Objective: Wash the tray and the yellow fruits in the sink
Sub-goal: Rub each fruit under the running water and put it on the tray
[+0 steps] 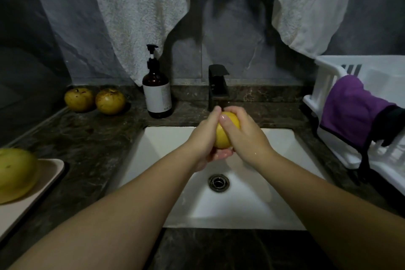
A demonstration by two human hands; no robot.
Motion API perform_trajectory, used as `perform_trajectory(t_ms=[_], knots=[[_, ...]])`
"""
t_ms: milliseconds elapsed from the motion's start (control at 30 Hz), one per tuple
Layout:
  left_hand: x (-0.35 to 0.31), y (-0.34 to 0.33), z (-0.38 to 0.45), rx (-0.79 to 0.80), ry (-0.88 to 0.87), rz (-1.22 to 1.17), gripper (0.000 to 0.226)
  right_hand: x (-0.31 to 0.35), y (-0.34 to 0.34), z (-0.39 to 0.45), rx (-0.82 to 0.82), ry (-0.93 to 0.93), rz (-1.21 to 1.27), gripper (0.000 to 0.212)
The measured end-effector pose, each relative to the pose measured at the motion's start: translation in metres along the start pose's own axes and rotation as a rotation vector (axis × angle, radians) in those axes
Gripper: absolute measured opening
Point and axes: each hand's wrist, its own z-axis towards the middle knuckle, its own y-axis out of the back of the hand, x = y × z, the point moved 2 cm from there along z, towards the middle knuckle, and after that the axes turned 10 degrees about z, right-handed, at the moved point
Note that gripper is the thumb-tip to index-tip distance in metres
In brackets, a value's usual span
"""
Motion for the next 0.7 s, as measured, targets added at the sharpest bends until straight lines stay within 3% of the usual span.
perform_trajectory(t_ms=[33, 133, 200, 233, 333, 367, 400, 467, 533, 600, 700], knots=[[0.0, 0.0, 0.0, -0.025, 0.0, 0.004, 0.056, 0.001, -0.001, 0.0, 0.003, -0.011, 0.002, 0.044], [0.003, 0.001, 0.001, -0.082, -0.173, 0.13, 0.046, -0.003, -0.006, 0.001, -0.022, -0.513, 0.397, 0.052], [0.005, 0.001, -0.001, -0.059, -0.268, 0.22, 0.056, -0.005, -0.006, -0.004, -0.011, -0.653, 0.461, 0.059], [0.004, 0.0, -0.001, -0.041, -0.258, 0.192, 0.054, -0.007, -0.006, -0.004, -0.018, -0.572, 0.43, 0.055], [-0.005, -0.001, -0.003, -0.068, -0.089, 0.003, 0.049, 0.001, -0.001, -0.004, -0.07, -0.07, 0.141, 0.034], [-0.007, -0.001, -0.004, -0.108, -0.061, -0.009, 0.052, 0.002, -0.002, -0.004, -0.061, -0.01, 0.096, 0.036], [-0.008, 0.0, -0.004, -0.15, -0.082, 0.02, 0.053, 0.002, -0.003, -0.003, -0.046, -0.061, 0.119, 0.04], [-0.004, 0.0, -0.004, -0.198, -0.251, 0.132, 0.05, 0.0, -0.006, -0.001, -0.06, -0.399, 0.344, 0.054], [0.001, -0.001, -0.007, -0.149, -0.355, 0.212, 0.059, -0.004, -0.005, 0.0, -0.07, -0.618, 0.444, 0.058], [0.001, -0.003, -0.004, -0.116, -0.305, 0.172, 0.064, -0.004, -0.003, -0.002, -0.068, -0.491, 0.37, 0.048], [-0.007, 0.0, 0.001, -0.146, -0.083, 0.087, 0.049, 0.003, -0.001, -0.005, -0.026, -0.082, 0.105, 0.041]])
